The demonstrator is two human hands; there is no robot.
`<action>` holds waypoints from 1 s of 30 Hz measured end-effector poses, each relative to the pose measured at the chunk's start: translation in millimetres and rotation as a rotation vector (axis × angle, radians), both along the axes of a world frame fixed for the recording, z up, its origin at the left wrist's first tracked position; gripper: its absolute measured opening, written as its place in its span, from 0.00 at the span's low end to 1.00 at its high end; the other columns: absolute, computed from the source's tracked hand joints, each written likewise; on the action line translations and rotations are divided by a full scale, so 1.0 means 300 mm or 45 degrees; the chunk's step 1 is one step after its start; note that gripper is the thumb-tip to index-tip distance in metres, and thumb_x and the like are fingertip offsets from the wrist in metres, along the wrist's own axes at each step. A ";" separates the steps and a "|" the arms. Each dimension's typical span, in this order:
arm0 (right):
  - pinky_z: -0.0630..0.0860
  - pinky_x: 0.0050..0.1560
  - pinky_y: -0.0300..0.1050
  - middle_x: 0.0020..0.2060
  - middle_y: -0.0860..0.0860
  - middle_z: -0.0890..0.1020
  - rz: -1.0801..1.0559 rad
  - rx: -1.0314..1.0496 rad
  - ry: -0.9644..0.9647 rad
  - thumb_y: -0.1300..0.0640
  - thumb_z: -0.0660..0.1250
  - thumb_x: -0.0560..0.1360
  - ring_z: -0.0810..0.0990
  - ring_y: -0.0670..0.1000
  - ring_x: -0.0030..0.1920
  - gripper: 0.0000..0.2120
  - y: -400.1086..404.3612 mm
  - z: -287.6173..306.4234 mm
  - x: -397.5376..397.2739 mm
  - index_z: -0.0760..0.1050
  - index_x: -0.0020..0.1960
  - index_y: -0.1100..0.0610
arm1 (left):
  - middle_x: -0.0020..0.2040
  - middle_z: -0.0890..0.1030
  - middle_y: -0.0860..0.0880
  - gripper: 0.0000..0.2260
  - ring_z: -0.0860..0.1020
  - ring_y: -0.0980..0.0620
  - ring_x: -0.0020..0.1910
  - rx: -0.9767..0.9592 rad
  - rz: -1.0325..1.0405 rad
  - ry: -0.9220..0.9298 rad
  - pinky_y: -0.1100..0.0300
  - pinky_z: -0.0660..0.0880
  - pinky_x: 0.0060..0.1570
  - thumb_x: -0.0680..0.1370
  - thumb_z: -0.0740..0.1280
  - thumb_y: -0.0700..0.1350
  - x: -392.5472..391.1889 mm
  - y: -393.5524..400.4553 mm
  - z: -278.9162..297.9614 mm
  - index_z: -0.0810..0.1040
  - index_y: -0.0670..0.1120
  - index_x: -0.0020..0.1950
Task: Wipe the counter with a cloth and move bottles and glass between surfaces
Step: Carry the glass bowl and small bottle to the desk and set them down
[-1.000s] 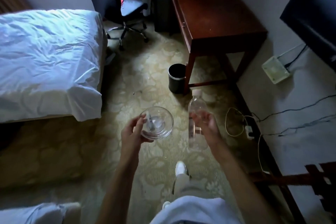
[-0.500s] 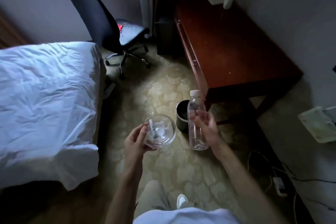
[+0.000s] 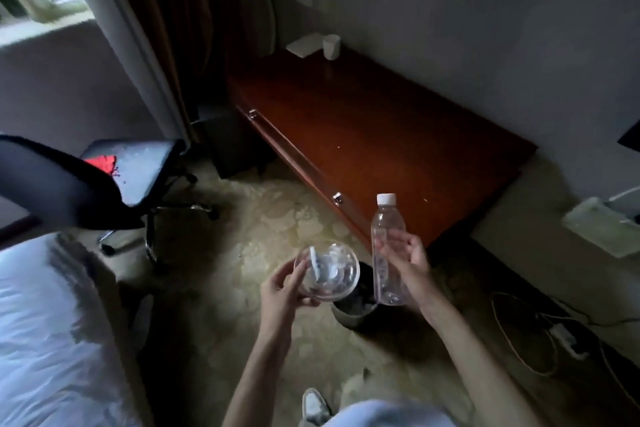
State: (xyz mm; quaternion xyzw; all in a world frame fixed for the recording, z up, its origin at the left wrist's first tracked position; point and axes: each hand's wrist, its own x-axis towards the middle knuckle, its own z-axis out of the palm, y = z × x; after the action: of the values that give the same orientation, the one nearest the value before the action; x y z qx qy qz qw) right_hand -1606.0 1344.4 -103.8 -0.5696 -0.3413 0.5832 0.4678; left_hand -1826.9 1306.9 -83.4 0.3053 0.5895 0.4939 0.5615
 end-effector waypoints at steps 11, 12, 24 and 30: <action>0.72 0.43 0.34 0.49 0.47 0.77 -0.536 -0.037 -0.143 0.48 0.76 0.65 0.77 0.40 0.47 0.30 0.444 -0.068 -0.014 0.66 0.61 0.54 | 0.47 0.86 0.47 0.13 0.85 0.49 0.37 -0.034 -0.437 0.127 0.58 0.80 0.32 0.77 0.70 0.51 0.028 0.780 -0.094 0.83 0.47 0.59; 0.71 0.42 0.35 0.50 0.48 0.76 -0.568 -0.049 -0.156 0.52 0.76 0.68 0.76 0.41 0.48 0.29 0.491 -0.094 -0.006 0.65 0.62 0.55 | 0.46 0.87 0.48 0.13 0.85 0.50 0.37 -0.062 -0.467 0.123 0.58 0.80 0.33 0.77 0.70 0.51 0.040 0.840 -0.110 0.83 0.47 0.58; 0.71 0.54 0.31 0.56 0.46 0.71 -0.892 -0.185 -0.360 0.65 0.77 0.67 0.74 0.43 0.54 0.37 0.780 -0.167 0.105 0.57 0.67 0.60 | 0.55 0.82 0.41 0.12 0.83 0.42 0.50 -0.180 -0.935 0.231 0.54 0.82 0.33 0.79 0.68 0.48 0.227 1.375 -0.303 0.80 0.45 0.60; 0.70 0.60 0.39 0.58 0.52 0.75 -1.193 -0.263 -0.477 0.65 0.79 0.63 0.76 0.47 0.56 0.38 0.825 -0.228 0.092 0.62 0.67 0.58 | 0.57 0.80 0.41 0.12 0.82 0.46 0.46 -0.101 -1.279 0.332 0.58 0.80 0.28 0.81 0.65 0.47 0.362 1.548 -0.405 0.77 0.44 0.62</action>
State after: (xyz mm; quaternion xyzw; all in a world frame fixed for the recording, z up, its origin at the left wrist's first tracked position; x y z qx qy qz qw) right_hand -1578.4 1592.1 -172.2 -0.7993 -0.0680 0.2298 0.5510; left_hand -1718.3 1771.4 -205.0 0.5880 0.4537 0.0986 0.6623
